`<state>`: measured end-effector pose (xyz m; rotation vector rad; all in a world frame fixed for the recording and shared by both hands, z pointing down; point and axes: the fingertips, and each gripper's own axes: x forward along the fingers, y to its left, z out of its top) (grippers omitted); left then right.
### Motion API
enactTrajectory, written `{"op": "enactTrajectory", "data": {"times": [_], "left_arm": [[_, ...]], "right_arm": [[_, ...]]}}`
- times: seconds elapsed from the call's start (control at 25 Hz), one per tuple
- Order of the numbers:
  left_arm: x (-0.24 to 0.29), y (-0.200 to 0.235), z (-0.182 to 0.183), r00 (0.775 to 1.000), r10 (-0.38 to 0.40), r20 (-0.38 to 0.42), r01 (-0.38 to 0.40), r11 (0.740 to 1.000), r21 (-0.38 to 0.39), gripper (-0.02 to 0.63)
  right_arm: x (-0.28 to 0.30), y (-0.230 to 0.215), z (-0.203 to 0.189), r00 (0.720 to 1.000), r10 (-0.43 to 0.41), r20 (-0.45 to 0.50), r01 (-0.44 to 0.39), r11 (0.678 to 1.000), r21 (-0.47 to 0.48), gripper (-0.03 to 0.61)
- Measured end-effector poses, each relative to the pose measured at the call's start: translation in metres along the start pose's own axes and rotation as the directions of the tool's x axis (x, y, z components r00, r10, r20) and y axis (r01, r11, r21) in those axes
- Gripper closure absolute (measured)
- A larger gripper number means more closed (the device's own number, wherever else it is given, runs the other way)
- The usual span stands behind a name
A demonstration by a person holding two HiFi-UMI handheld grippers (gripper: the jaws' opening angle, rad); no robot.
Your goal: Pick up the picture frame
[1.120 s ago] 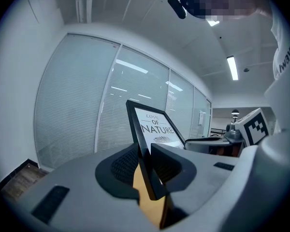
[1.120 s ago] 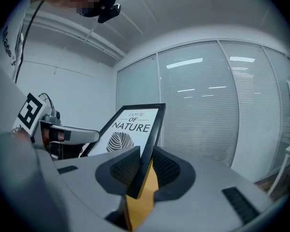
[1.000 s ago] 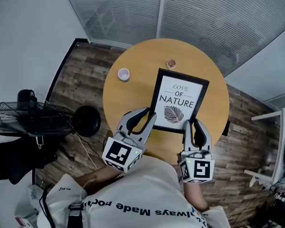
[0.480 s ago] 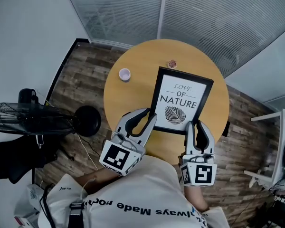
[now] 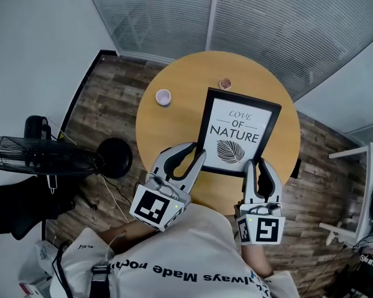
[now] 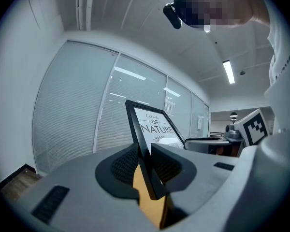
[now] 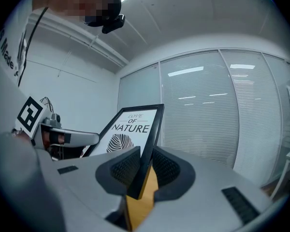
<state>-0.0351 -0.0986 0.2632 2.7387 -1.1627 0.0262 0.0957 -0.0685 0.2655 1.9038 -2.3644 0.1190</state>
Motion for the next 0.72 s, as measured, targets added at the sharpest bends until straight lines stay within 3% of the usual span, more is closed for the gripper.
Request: {"op": "enactTrajectory", "data": {"times": [0.72], "left_arm": [[0.0008,0.0000,0.0005,1.000,-0.001,0.000,0.001,1.000,-0.009,0.518]], "right_arm": [[-0.0001,-0.0009,0.0024,1.000,-0.003,0.005,0.003,1.000,0.003,0.485]]}}
